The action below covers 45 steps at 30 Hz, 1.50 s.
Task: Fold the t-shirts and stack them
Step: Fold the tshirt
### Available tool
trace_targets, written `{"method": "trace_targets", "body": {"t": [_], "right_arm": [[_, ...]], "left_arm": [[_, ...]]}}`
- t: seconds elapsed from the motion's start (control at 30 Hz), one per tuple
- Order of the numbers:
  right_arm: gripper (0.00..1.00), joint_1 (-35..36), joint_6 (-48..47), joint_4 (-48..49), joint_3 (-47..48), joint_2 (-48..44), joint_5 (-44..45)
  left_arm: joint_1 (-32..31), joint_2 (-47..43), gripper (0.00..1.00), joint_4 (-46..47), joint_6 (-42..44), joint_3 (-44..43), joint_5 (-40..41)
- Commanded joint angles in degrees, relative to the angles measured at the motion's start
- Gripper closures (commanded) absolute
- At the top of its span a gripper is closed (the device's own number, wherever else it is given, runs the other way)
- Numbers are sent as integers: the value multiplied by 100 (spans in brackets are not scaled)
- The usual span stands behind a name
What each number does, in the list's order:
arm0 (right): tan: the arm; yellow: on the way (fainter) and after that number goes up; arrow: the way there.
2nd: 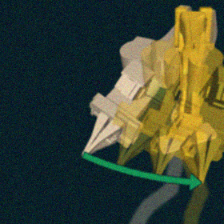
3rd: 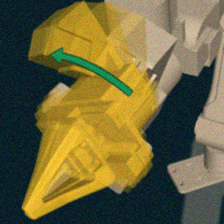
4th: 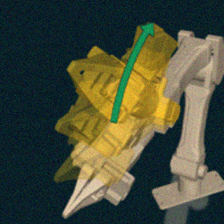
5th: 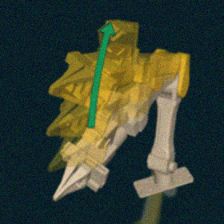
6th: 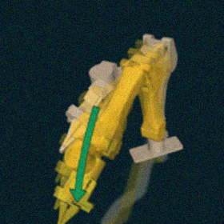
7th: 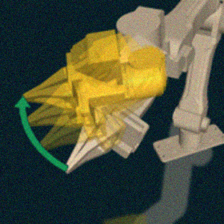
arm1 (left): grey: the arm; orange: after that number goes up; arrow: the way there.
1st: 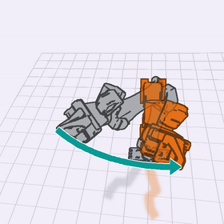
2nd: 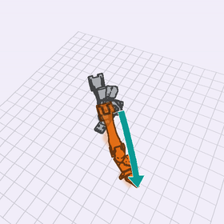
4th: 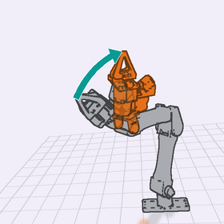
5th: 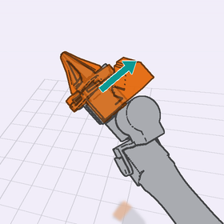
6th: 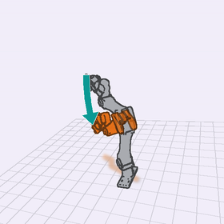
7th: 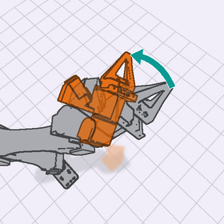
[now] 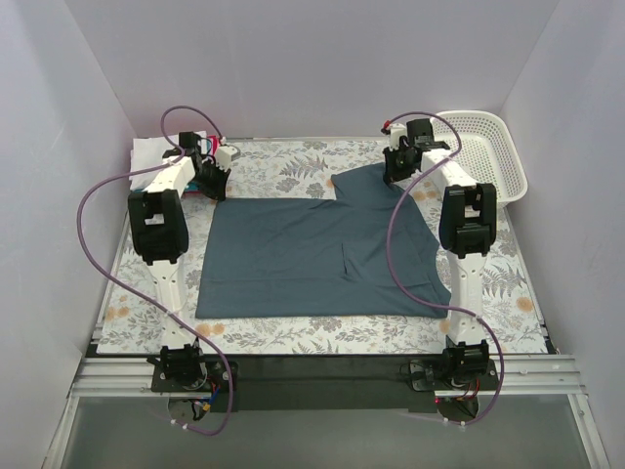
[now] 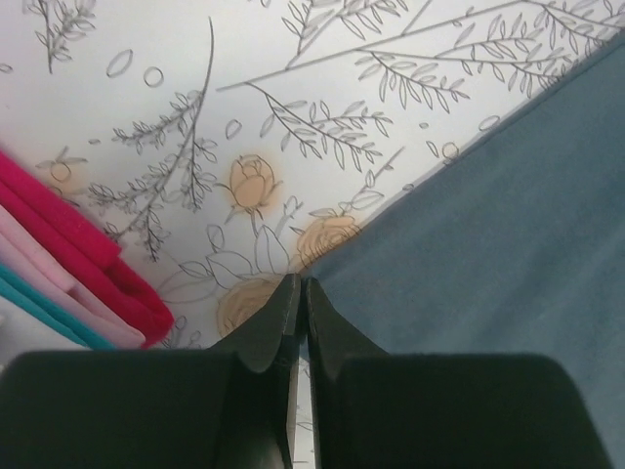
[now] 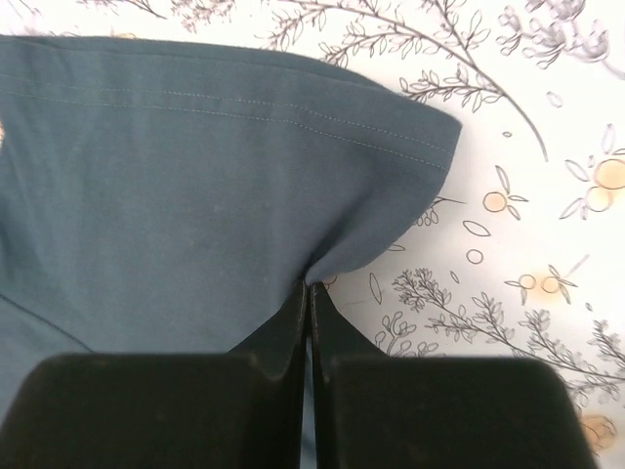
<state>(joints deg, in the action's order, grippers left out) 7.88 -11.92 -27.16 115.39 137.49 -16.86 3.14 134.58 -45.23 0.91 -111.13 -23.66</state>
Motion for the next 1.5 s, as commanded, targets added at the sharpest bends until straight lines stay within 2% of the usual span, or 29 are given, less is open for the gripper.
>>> {"method": "trace_targets", "body": {"t": [0.0, 0.67, 1.1, 1.47], "right_arm": [[99, -41, 50, -9, 186, -714, -124], [99, -129, -99, -44, -614, -1681, -396], [99, -173, -591, -70, -1914, -2824, -423], [99, -208, -759, -79, -2934, -3790, -423]], "left_arm": [[-24, -670, 100, 287, -47, 381, 99], [20, -2453, 100, 1306, 489, 2147, -24], [231, -3824, 100, 1500, 928, 3773, -139], [381, -4818, 100, 1684, 902, 4608, -306]]}}
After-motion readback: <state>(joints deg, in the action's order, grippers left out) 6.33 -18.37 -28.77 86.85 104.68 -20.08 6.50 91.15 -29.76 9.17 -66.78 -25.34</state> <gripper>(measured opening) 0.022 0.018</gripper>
